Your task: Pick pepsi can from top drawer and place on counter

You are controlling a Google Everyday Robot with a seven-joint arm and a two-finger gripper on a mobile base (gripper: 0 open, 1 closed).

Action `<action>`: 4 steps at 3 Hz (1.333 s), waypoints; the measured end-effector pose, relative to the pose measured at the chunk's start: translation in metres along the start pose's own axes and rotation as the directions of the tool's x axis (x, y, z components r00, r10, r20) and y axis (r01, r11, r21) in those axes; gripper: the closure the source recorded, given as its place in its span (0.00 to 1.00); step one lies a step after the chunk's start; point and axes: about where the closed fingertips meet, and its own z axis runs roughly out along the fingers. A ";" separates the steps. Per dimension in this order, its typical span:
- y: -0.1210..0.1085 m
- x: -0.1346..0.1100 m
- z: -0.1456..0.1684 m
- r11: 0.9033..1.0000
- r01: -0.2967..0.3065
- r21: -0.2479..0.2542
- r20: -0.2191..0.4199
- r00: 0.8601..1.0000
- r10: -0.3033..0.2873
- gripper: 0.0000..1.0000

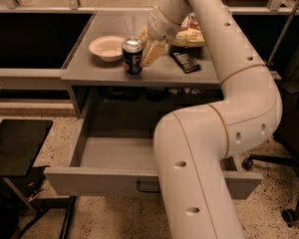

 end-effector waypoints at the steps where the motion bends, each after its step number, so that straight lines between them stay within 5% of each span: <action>1: -0.001 -0.002 -0.003 1.000 0.000 0.000 0.000 1.000 0.000 1.00; 4: -0.020 -0.002 0.007 0.998 -0.001 0.062 0.007 1.000 0.001 0.35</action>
Offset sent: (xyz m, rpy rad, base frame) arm 0.0000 0.0000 0.0034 0.0000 0.0000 0.0000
